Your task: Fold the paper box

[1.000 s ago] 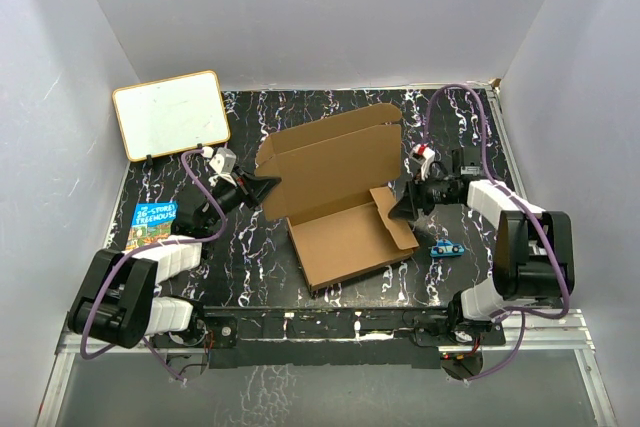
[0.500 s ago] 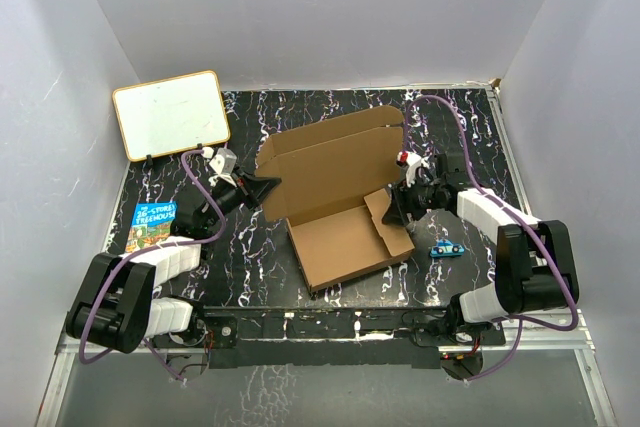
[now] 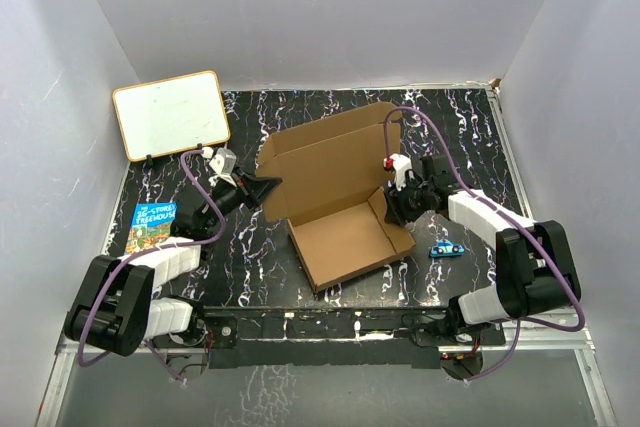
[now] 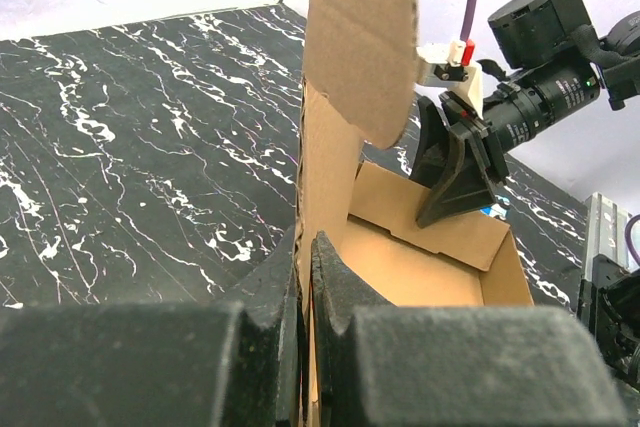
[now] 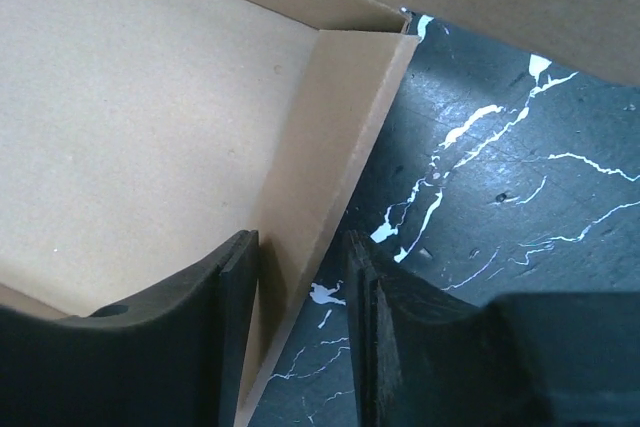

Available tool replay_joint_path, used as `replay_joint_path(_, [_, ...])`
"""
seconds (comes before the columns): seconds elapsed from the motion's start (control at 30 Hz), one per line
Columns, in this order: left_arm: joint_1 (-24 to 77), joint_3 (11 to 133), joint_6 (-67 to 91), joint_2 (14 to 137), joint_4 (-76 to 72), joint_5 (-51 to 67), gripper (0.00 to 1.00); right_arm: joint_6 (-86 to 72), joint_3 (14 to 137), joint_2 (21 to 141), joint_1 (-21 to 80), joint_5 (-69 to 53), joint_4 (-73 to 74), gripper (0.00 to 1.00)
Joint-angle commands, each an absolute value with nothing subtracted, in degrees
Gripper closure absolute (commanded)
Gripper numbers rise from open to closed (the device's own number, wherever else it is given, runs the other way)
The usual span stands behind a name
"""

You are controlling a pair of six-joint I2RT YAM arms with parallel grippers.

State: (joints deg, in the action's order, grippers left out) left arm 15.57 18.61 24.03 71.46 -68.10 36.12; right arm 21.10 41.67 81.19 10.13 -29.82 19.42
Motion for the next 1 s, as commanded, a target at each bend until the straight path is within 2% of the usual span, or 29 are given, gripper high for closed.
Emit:
replay_joint_path(0.0, [15.7,17.9,24.6,68.8,-70.3,35.3,1.0,22.5,42.1,81.2,11.7,-21.8,16.9,0.6])
replay_joint_path(0.1, [15.9,17.7,24.9,68.3,-70.3,35.2,1.0,23.0,42.0,81.9,12.9,-18.7,16.1,0.75])
replay_joint_path(0.17, [16.0,17.6,25.0,67.9,-70.1,35.1,1.0,23.5,42.1,82.0,13.6,-15.6,15.4,0.89])
replay_joint_path(0.2, [16.0,17.6,25.0,67.7,-70.0,35.1,1.0,23.7,42.0,81.9,14.2,-13.3,14.9,0.91])
replay_joint_path(0.33, [16.4,17.6,25.8,67.4,-70.1,35.1,1.0,24.3,41.8,81.2,15.7,-5.1,12.6,0.92])
replay_joint_path(0.47, [17.3,17.7,26.0,68.1,-70.5,35.6,1.0,24.9,41.6,81.7,16.0,-5.3,12.6,0.91])
replay_joint_path(0.6, [17.7,17.2,25.9,68.8,-71.2,35.2,1.0,25.3,41.7,82.3,15.9,-7.5,13.6,0.73])
replay_joint_path(0.73, [17.8,16.9,25.9,68.8,-71.6,35.1,1.0,25.6,41.0,82.4,15.9,-6.3,12.7,0.69])
replay_joint_path(0.87, [17.8,16.9,25.7,68.6,-71.2,35.2,1.0,25.7,40.5,83.6,16.0,-3.3,10.6,0.72])
replay_joint_path(0.97, [17.8,16.9,25.7,68.7,-71.3,35.2,1.0,25.4,40.4,84.3,16.1,-0.5,9.5,0.89])
